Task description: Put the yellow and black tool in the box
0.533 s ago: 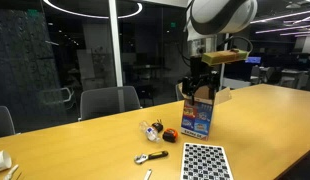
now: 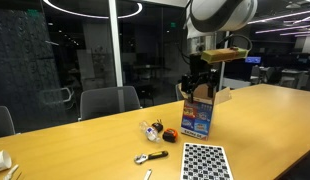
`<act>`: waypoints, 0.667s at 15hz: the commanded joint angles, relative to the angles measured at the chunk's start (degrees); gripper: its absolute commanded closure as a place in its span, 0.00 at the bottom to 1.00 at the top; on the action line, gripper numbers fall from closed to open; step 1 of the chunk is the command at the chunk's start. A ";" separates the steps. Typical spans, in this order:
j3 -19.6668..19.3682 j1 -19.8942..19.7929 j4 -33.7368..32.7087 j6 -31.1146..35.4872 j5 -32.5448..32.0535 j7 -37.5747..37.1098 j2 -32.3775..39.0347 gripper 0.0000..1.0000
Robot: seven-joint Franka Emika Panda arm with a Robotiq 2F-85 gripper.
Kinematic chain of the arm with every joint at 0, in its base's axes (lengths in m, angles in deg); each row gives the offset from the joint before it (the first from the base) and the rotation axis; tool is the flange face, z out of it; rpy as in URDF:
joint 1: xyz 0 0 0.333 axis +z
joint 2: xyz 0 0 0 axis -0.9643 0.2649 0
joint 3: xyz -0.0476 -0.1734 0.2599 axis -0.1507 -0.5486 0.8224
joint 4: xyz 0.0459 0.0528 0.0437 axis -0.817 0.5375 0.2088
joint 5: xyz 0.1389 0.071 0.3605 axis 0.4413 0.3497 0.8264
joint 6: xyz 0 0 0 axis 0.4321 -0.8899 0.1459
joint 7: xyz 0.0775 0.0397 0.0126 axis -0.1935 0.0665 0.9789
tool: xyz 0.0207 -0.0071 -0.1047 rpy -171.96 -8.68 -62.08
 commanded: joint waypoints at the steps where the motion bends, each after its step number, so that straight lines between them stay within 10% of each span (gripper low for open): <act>1: -0.69 0.75 -0.28 -0.16 0.15 -1.02 0.36 0.00; 10: 3.04 0.53 -7.14 -1.04 2.36 -25.79 11.28 0.00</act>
